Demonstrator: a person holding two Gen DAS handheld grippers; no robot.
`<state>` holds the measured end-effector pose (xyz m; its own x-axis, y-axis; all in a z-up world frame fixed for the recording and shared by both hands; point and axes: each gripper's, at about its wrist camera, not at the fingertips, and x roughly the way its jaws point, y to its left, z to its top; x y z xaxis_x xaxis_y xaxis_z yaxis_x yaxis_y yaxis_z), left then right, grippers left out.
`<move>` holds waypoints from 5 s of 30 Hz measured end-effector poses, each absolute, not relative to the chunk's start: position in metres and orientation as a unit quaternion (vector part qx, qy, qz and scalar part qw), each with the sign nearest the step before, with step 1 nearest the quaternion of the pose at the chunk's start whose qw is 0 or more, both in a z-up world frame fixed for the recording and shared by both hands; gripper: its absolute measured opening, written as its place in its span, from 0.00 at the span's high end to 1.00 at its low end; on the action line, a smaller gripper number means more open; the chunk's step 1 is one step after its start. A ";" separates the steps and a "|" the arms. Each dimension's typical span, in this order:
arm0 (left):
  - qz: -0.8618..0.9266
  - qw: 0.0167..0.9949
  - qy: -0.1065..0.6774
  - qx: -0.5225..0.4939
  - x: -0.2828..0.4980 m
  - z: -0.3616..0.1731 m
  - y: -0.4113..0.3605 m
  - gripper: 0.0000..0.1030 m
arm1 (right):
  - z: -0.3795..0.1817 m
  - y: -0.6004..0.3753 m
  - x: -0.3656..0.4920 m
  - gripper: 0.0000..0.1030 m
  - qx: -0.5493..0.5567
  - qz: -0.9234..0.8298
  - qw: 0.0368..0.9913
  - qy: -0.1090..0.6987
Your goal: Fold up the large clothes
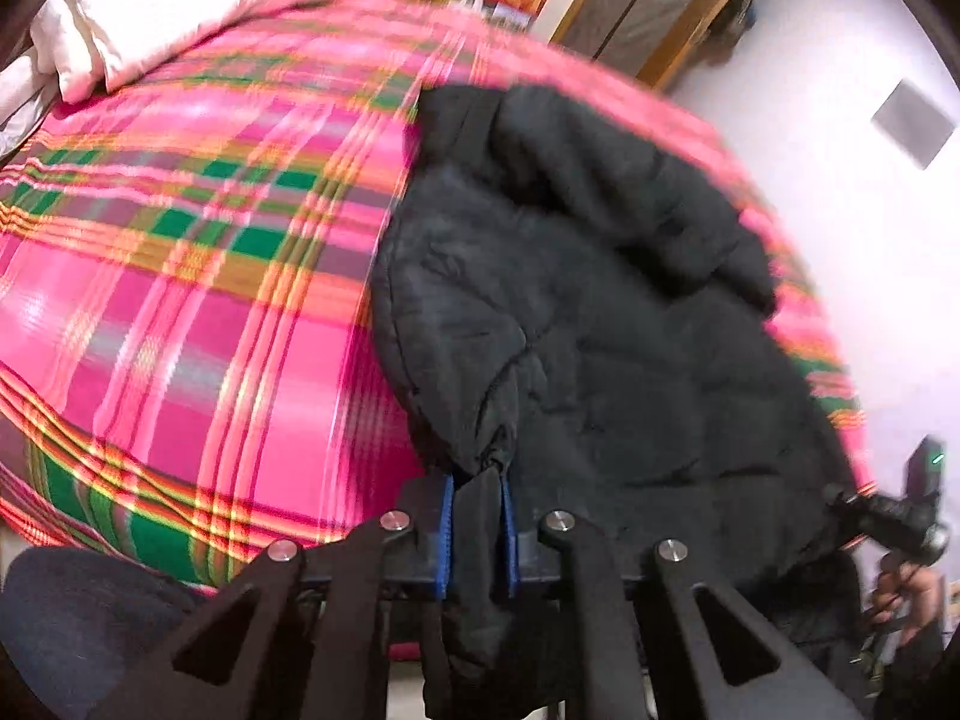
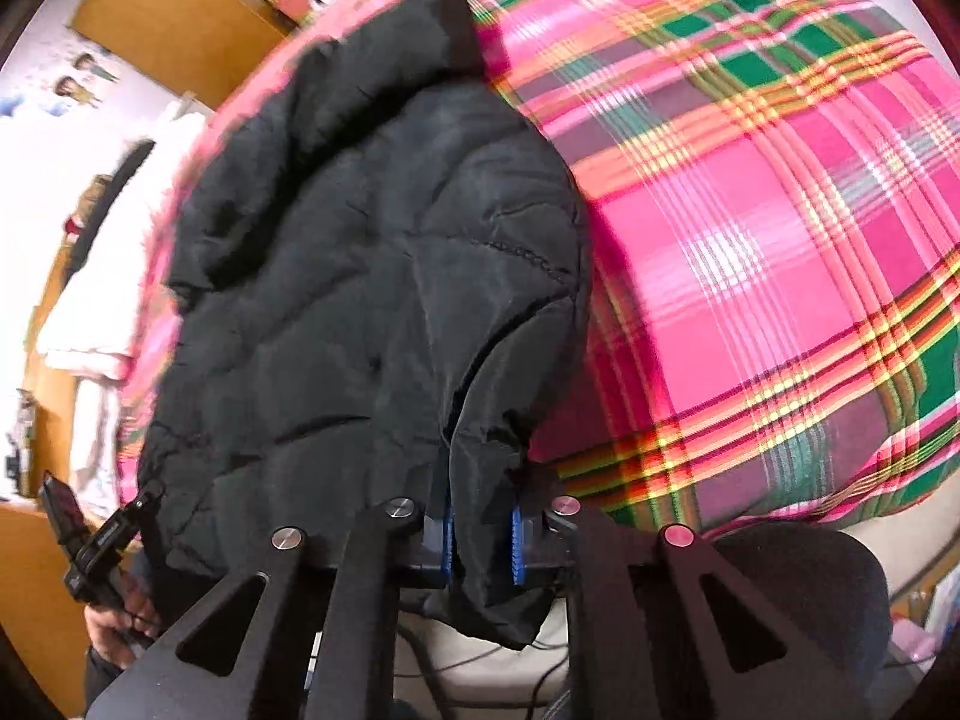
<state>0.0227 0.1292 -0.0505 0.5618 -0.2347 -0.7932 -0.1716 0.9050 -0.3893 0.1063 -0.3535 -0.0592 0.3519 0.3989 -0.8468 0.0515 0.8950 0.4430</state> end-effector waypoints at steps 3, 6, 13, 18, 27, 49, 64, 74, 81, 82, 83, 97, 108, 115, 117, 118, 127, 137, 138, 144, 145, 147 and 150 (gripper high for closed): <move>-0.027 0.871 0.435 -0.226 0.017 -0.020 0.140 0.88 | -0.042 -0.356 0.097 0.89 0.206 0.124 0.806 0.541; -0.034 0.877 0.412 -0.245 0.012 0.002 0.153 0.88 | -0.021 -0.362 0.087 0.89 0.219 0.142 0.814 0.519; -0.043 0.879 0.394 -0.265 0.013 0.020 0.161 0.89 | 0.002 -0.350 0.097 0.89 0.229 0.167 0.825 0.489; -0.044 0.883 0.379 -0.273 0.017 0.035 0.162 0.89 | 0.019 -0.346 0.103 0.89 0.217 0.185 0.835 0.471; -0.060 0.882 0.360 -0.298 -0.011 0.050 0.171 0.89 | 0.027 -0.352 0.071 0.89 0.236 0.198 0.832 0.462; -0.015 0.848 0.367 -0.381 0.209 0.035 0.210 0.89 | 0.028 -0.334 0.323 0.88 0.330 0.138 0.802 0.479; -0.018 0.809 0.378 -0.449 0.285 -0.047 0.227 0.63 | -0.030 -0.342 0.390 0.38 0.419 0.164 0.768 0.457; 0.020 0.882 0.288 -0.373 0.266 0.002 0.238 0.39 | 0.020 -0.319 0.358 0.28 0.262 0.143 0.875 0.382; -0.029 0.862 0.421 -0.281 0.306 -0.032 0.199 0.39 | -0.020 -0.290 0.384 0.28 0.130 0.134 0.869 0.459; -0.026 0.856 0.438 -0.274 0.311 -0.042 0.196 0.39 | -0.025 -0.289 0.389 0.28 0.121 0.136 0.865 0.467; -0.020 0.852 0.449 -0.269 0.317 -0.050 0.195 0.39 | -0.028 -0.289 0.392 0.28 0.117 0.137 0.863 0.472; 0.061 0.870 0.442 -0.208 0.329 -0.089 0.190 0.70 | -0.089 -0.252 0.428 0.80 -0.014 0.086 0.854 0.514; 0.069 0.876 0.425 -0.218 0.323 -0.073 0.193 0.68 | -0.061 -0.247 0.406 0.77 -0.047 0.056 0.870 0.489; 0.023 0.916 0.350 -0.194 0.277 -0.001 0.173 0.69 | 0.012 -0.249 0.321 0.54 0.014 0.089 0.909 0.408; -0.023 0.927 0.330 -0.179 0.263 0.013 0.151 0.67 | 0.014 -0.238 0.293 0.52 0.018 0.107 0.911 0.397; -0.050 0.929 0.327 -0.168 0.260 0.017 0.136 0.64 | 0.012 -0.231 0.287 0.52 0.013 0.111 0.911 0.397; -0.151 0.904 0.400 -0.005 0.286 -0.034 0.026 0.62 | -0.052 -0.198 0.320 0.52 -0.011 0.113 0.886 0.449; -0.075 0.893 0.433 -0.093 0.318 -0.054 0.067 0.68 | -0.072 -0.191 0.344 0.48 -0.022 0.100 0.882 0.460; -0.072 0.895 0.432 -0.084 0.318 -0.055 0.065 0.68 | -0.074 -0.189 0.346 0.48 -0.026 0.099 0.880 0.463; -0.061 0.896 0.436 -0.059 0.317 -0.069 0.058 0.68 | -0.085 -0.190 0.356 0.48 -0.024 0.102 0.876 0.470; -0.059 0.896 0.436 -0.060 0.318 -0.071 0.058 0.68 | -0.086 -0.189 0.356 0.48 -0.024 0.102 0.876 0.470; -0.056 0.896 0.436 -0.058 0.321 -0.075 0.056 0.68 | -0.089 -0.189 0.358 0.48 -0.023 0.102 0.876 0.470; -0.053 0.896 0.436 -0.061 0.322 -0.079 0.056 0.68 | -0.091 -0.190 0.358 0.48 -0.021 0.101 0.876 0.470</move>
<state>0.3217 0.0559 -0.0787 0.6144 -0.1490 -0.7748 0.0426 0.9868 -0.1560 0.3583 -0.1897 -0.0907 0.5371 0.1570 -0.8288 -0.1970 0.9787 0.0577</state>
